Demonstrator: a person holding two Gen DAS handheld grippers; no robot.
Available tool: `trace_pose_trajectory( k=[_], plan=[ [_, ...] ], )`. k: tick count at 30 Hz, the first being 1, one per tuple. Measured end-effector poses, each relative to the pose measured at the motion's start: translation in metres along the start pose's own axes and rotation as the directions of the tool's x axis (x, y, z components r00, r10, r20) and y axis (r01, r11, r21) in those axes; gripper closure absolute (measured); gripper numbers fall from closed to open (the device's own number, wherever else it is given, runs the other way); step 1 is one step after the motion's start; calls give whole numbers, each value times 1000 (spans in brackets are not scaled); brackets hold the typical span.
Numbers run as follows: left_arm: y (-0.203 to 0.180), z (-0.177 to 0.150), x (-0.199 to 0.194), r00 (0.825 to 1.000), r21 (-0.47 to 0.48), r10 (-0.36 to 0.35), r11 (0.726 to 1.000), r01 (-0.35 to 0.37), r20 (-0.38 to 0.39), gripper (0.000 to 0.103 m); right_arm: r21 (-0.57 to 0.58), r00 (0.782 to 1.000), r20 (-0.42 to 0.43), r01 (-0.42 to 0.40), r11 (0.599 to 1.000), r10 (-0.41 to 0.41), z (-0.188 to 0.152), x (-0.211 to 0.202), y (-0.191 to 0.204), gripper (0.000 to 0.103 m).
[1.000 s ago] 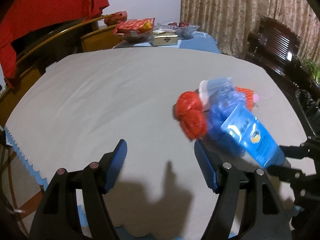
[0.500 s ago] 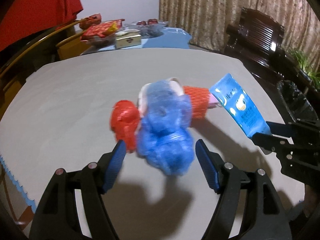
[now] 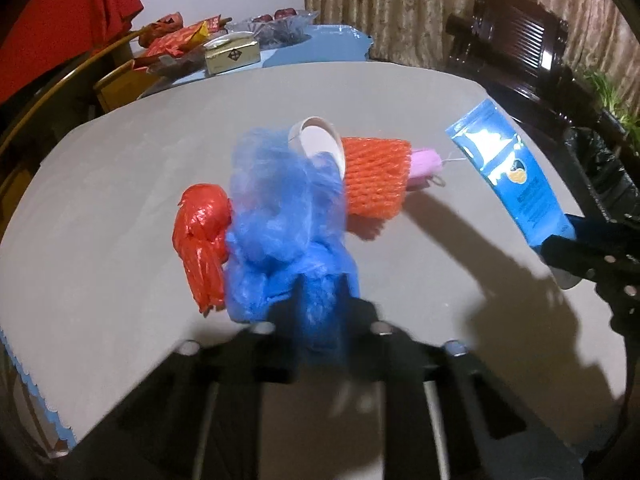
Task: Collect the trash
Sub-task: 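Grasp the blue plastic bag bundle with the left tool while the right tool holds the tube, then carry the blue bag and blue tube over the bin and open both tools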
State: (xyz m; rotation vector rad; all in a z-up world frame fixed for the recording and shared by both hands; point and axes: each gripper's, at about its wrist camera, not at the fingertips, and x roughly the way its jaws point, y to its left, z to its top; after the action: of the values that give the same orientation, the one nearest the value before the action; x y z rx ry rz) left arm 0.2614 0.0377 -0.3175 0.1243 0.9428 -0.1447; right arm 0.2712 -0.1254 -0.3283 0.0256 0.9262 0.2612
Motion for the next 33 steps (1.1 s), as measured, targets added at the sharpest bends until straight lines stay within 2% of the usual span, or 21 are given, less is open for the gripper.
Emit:
trace_pose_trajectory(
  k=[2, 17, 18, 20, 21, 22, 29, 31, 32, 33],
  plan=[
    [0, 2, -8, 1000, -12, -8, 1000, 8, 11, 101, -1, 1000, 5, 2, 1000, -2, -1, -4, 0, 68],
    [-11, 7, -55, 997, -15, -30, 999, 31, 76, 102, 16, 999, 44, 5, 1000, -6, -3, -35, -9, 73],
    [-13, 9, -59, 996, -12, -33, 999, 34, 82, 102, 18, 999, 50, 7, 1000, -8, -3, -38, -10, 85],
    [-20, 11, -66, 995, -3, -34, 999, 35, 91, 102, 18, 999, 52, 2, 1000, -3, -3, -43, -12, 86],
    [-24, 12, -71, 995, 3, -37, 999, 37, 96, 102, 20, 998, 60, 4, 1000, -5, -3, -48, -14, 101],
    [-27, 13, -74, 994, 9, -38, 999, 37, 101, 102, 20, 998, 61, 6, 1000, -7, -3, -50, -15, 103],
    [-41, 16, -84, 993, 30, -39, 999, 36, 115, 102, 65, 998, 62, -9, 998, 5, -10, -59, -33, 103],
    [-42, 11, -81, 994, 29, -37, 999, 34, 105, 102, 66, 999, 24, -35, 997, 34, -14, -53, -35, 101],
    [-42, 9, -79, 994, 27, -36, 999, 34, 99, 102, 60, 999, 0, -44, 997, 44, -19, -48, -35, 86],
    [-42, 7, -78, 995, 25, -37, 999, 34, 95, 102, 47, 999, -7, -35, 998, 36, -24, -46, -33, 58]
  ],
)
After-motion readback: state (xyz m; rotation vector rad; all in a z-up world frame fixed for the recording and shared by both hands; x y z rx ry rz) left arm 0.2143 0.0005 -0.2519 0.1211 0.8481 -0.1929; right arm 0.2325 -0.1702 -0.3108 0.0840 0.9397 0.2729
